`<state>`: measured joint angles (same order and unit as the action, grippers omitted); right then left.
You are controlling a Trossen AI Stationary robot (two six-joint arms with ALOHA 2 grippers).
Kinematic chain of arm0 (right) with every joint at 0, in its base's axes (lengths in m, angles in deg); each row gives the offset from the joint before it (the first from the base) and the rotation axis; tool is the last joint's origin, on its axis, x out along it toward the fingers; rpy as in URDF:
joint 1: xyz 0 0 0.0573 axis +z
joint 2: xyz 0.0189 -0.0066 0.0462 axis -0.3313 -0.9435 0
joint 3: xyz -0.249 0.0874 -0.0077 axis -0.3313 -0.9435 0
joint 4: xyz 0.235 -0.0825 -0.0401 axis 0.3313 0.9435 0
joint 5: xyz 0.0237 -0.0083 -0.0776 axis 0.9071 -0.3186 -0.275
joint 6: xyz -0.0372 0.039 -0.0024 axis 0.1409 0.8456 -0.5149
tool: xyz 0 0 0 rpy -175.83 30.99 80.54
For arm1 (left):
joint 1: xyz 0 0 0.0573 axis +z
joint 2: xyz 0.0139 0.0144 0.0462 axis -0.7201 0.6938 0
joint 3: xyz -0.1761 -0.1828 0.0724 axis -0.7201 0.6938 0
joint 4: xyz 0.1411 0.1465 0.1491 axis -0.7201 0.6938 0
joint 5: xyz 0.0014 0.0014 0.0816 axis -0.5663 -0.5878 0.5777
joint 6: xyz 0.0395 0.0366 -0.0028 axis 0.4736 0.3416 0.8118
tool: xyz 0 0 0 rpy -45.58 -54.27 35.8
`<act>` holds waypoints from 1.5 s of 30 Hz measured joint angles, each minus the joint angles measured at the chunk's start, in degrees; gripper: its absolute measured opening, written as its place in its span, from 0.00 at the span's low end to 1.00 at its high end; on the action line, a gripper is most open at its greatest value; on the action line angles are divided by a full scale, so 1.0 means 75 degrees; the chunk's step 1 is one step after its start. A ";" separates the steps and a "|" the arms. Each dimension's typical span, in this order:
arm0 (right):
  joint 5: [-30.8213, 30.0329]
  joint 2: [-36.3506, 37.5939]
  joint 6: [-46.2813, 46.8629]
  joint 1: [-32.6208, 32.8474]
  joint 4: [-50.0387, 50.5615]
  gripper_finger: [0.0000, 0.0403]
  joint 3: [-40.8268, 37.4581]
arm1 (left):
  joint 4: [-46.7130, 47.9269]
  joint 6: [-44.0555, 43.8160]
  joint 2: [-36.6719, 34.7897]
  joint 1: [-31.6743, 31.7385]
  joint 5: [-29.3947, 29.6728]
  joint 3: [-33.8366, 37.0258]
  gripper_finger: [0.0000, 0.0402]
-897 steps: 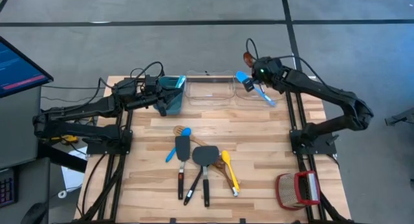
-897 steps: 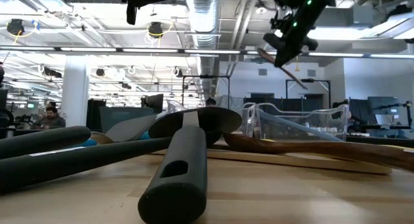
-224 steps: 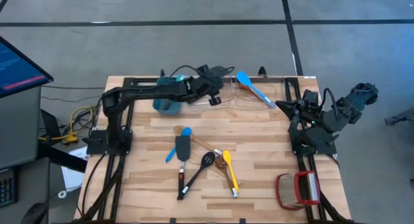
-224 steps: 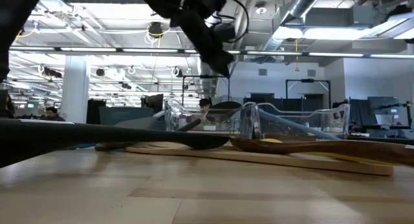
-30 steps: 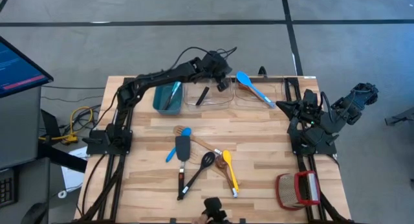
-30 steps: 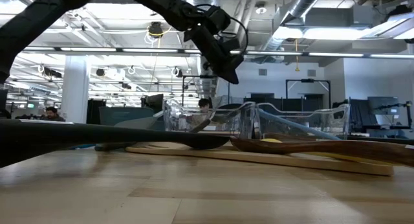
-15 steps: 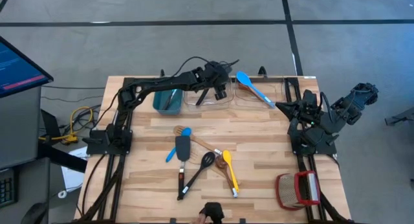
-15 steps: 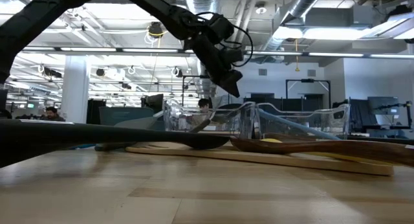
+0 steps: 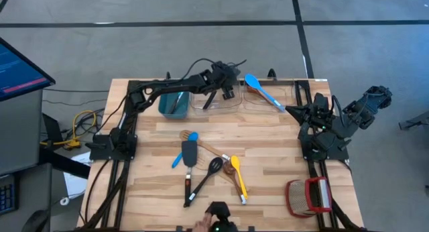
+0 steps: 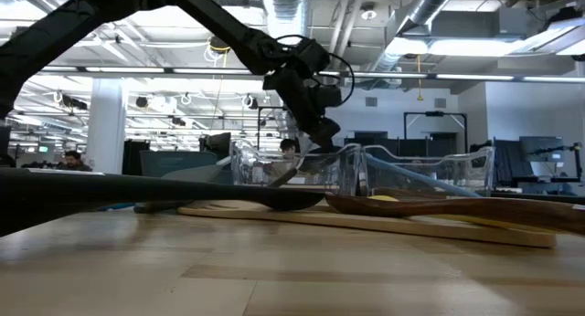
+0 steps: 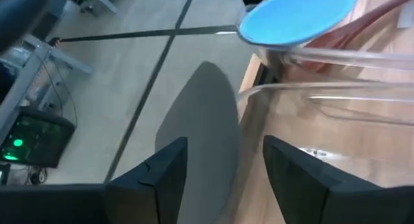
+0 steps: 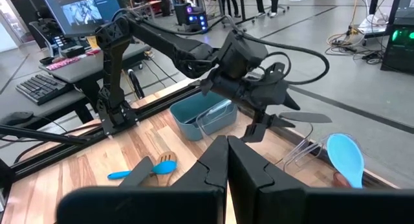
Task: Pick & Place Kitchen Items
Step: Put the black spatula into the left transparent bin
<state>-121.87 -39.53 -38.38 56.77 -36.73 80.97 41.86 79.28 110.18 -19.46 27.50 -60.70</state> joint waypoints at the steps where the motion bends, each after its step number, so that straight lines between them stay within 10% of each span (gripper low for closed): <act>1: -0.0002 0.0000 0.0000 0.0002 0.0000 0.00 0.0000 | 0.0001 -0.0025 0.0015 0.0049 -0.0005 -0.0002 0.46; 25: -0.0017 0.0000 0.0003 -0.0001 -0.0003 0.00 0.0000 | -0.0311 -0.0062 0.0337 0.0135 -0.0119 -0.0011 0.02; 45: -0.0017 0.0002 0.0000 -0.0001 0.0000 0.00 0.0000 | -0.1009 0.0771 0.0223 -0.0200 0.1745 0.0010 0.00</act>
<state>-122.00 -39.51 -38.38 56.76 -36.73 80.97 34.29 85.06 111.85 -20.96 40.58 -60.63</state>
